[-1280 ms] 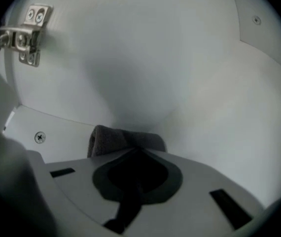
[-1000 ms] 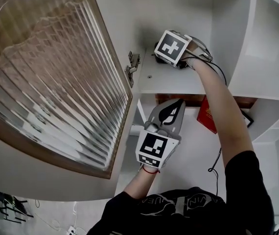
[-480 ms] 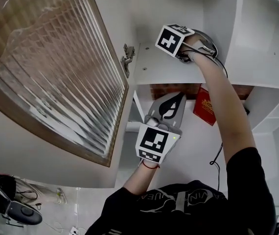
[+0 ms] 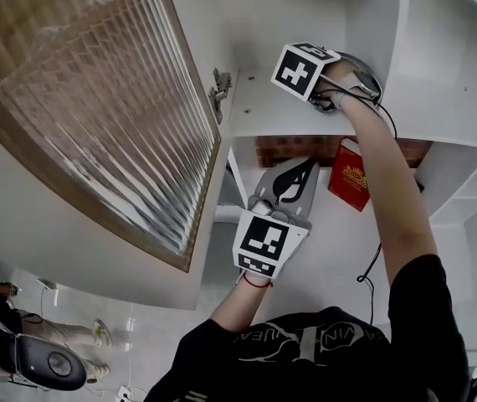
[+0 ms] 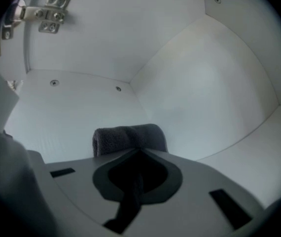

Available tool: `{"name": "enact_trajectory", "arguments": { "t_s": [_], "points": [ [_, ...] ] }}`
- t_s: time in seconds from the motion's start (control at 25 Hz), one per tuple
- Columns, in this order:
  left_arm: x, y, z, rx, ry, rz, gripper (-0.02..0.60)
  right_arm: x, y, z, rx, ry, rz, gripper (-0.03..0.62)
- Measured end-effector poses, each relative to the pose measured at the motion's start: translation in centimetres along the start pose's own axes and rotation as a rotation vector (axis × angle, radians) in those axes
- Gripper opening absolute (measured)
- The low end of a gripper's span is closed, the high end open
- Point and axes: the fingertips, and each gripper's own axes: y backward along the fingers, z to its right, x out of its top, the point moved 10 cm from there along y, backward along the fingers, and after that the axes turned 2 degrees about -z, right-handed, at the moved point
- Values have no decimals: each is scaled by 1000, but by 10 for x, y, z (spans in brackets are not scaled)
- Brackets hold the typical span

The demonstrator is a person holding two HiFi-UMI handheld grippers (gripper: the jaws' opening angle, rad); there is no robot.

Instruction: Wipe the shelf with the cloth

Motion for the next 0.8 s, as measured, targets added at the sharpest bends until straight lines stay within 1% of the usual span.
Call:
{"name": "enact_trajectory", "arguments": {
  "t_s": [0.12,0.2,0.28,0.48,0.64,0.8],
  "points": [
    [2,1,0,1,-3,-2,-14,3,10,-8,82,-24,82,9],
    [2,2,1,2,-7,-6,-14,12,18,-18,150,-35,157,9],
    [2,4,1,4,-10,-10,-14,26,24,-30,195,-26,235,9],
    [1,11,-2,13,-13,-16,-14,53,39,-54,248,33,345,9],
    [1,14,0,13,-16,-17,-15,67,46,-69,320,37,435,9],
    [-2,14,3,7,-8,-20,-14,67,55,-79,326,56,466,9]
  ]
}}
